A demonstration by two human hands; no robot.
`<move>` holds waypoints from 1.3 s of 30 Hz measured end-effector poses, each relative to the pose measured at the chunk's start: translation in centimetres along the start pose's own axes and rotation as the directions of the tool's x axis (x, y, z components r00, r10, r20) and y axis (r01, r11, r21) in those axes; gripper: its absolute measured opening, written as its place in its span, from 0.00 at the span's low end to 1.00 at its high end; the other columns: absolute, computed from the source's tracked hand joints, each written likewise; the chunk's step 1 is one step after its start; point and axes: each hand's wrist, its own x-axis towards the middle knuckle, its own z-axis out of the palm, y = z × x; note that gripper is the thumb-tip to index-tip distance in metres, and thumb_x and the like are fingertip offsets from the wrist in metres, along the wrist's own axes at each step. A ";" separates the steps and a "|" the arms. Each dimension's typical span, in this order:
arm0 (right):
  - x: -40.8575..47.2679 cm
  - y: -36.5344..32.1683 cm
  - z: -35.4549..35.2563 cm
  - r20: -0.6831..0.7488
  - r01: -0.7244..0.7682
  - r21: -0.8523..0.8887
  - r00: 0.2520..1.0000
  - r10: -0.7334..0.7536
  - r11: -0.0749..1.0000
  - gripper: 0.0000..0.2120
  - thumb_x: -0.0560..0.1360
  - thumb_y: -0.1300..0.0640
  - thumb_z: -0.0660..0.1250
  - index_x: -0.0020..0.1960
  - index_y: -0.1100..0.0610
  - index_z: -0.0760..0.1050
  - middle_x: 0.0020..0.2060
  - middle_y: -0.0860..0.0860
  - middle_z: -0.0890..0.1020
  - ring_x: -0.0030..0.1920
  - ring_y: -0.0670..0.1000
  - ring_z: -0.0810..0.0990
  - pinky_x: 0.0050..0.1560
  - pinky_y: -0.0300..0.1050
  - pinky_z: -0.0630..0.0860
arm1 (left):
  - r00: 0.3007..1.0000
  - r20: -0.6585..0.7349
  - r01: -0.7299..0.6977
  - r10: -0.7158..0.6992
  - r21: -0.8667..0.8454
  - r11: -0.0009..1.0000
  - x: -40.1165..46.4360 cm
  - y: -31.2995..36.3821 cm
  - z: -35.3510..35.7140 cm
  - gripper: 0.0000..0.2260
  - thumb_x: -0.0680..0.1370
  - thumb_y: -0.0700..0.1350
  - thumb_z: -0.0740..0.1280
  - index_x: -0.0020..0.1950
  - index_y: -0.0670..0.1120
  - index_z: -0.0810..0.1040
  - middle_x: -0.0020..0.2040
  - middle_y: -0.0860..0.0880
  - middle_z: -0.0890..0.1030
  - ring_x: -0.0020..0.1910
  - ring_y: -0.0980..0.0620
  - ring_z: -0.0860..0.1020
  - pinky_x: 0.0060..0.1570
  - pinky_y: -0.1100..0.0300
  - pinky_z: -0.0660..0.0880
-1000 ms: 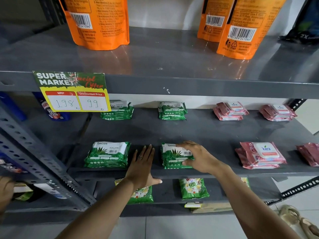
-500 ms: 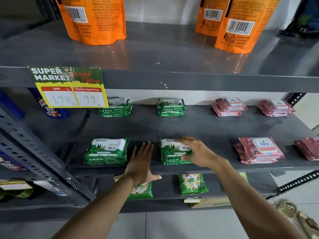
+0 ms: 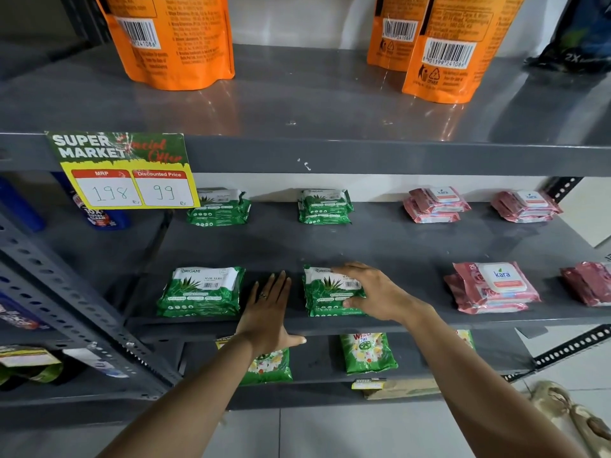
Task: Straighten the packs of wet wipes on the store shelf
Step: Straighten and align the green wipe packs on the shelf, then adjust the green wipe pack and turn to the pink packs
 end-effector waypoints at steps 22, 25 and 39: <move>-5.8 6.8 -5.8 -0.453 -0.259 -0.114 0.873 0.182 0.959 0.28 0.69 0.57 0.74 0.68 0.56 0.71 0.68 0.54 0.73 0.73 0.55 0.65 0.74 0.60 0.55 | 0.999 -0.048 -0.018 0.015 -0.072 0.997 0.5 -0.4 0.5 0.56 0.64 0.76 0.61 0.77 0.45 0.38 0.78 0.49 0.39 0.76 0.50 0.38 0.73 0.47 0.37; -8.5 10.9 -8.0 -0.549 -0.414 -0.102 0.782 0.296 0.905 0.22 0.66 0.62 0.73 0.60 0.55 0.78 0.61 0.55 0.79 0.67 0.58 0.72 0.68 0.63 0.62 | 0.998 -0.055 -0.005 0.002 -0.050 0.999 0.6 -0.2 0.6 0.56 0.62 0.74 0.63 0.78 0.42 0.51 0.79 0.45 0.51 0.77 0.47 0.48 0.74 0.43 0.45; -10.9 14.8 -8.9 -0.563 -0.445 0.016 0.736 0.376 0.895 0.21 0.68 0.65 0.73 0.60 0.61 0.78 0.58 0.61 0.80 0.59 0.65 0.77 0.63 0.60 0.72 | 0.998 -0.067 0.004 -0.005 -0.009 1.000 0.4 -0.1 0.4 0.59 0.61 0.79 0.60 0.79 0.44 0.48 0.79 0.48 0.47 0.77 0.50 0.45 0.74 0.49 0.40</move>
